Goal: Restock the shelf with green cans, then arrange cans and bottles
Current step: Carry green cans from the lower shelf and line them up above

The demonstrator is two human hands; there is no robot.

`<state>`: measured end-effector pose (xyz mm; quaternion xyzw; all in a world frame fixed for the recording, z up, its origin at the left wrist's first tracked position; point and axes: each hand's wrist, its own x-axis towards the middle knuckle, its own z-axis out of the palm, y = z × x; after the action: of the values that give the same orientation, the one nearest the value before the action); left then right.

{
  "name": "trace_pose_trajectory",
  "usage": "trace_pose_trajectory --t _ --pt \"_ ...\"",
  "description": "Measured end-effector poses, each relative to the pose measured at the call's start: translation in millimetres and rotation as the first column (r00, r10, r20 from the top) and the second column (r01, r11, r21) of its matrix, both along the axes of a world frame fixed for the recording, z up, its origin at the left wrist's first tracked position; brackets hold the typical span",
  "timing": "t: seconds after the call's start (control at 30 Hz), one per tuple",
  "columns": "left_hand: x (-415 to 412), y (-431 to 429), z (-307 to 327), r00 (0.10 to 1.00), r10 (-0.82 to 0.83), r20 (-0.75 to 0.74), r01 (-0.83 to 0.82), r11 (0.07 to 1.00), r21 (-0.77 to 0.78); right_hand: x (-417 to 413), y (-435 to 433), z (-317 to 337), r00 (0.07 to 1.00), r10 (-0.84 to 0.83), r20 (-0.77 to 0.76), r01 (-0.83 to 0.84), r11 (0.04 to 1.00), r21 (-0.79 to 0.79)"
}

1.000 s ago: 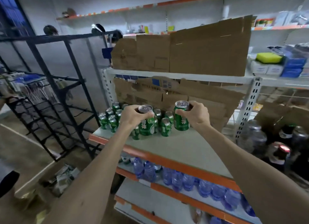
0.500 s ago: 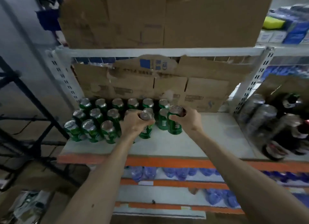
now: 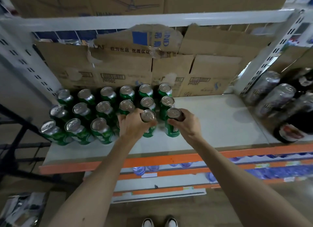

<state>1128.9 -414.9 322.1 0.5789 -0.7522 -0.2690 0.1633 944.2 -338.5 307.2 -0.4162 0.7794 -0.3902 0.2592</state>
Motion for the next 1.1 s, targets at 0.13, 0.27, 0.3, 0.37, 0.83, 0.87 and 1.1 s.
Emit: trace_pose_trajectory --t 0.13,0.27,0.3,0.37,0.83,0.87,1.1 --pt "-3 5 -3 0.999 -0.026 0.028 0.028 0.997 -0.068 6 -4 -7 0.999 0.014 0.048 -0.013 1.0 -0.028" --pt "-3 9 0 0.993 -0.041 0.108 0.048 0.997 -0.063 13 -5 -15 0.996 0.028 0.087 -0.023 0.998 -0.052" --pt "-3 8 0 0.989 -0.057 0.137 0.066 0.996 -0.062 12 -5 -15 0.995 0.03 0.098 -0.024 0.998 -0.054" --pt "-1 2 -3 0.975 -0.111 0.193 0.122 0.992 -0.042 8 -5 -14 0.993 0.057 0.101 -0.053 0.998 -0.037" --pt "5 -13 4 0.953 -0.242 0.182 0.247 0.969 -0.005 -3 0 1 0.979 0.159 -0.126 -0.152 0.987 0.06" --pt "5 -13 4 0.959 -0.232 0.165 0.235 0.972 0.0 -2 0 1 0.981 0.144 -0.133 -0.137 0.989 0.061" --pt "8 -11 4 0.969 -0.231 0.094 0.231 0.973 0.006 3 -1 2 0.985 0.099 -0.143 -0.089 0.993 0.076"
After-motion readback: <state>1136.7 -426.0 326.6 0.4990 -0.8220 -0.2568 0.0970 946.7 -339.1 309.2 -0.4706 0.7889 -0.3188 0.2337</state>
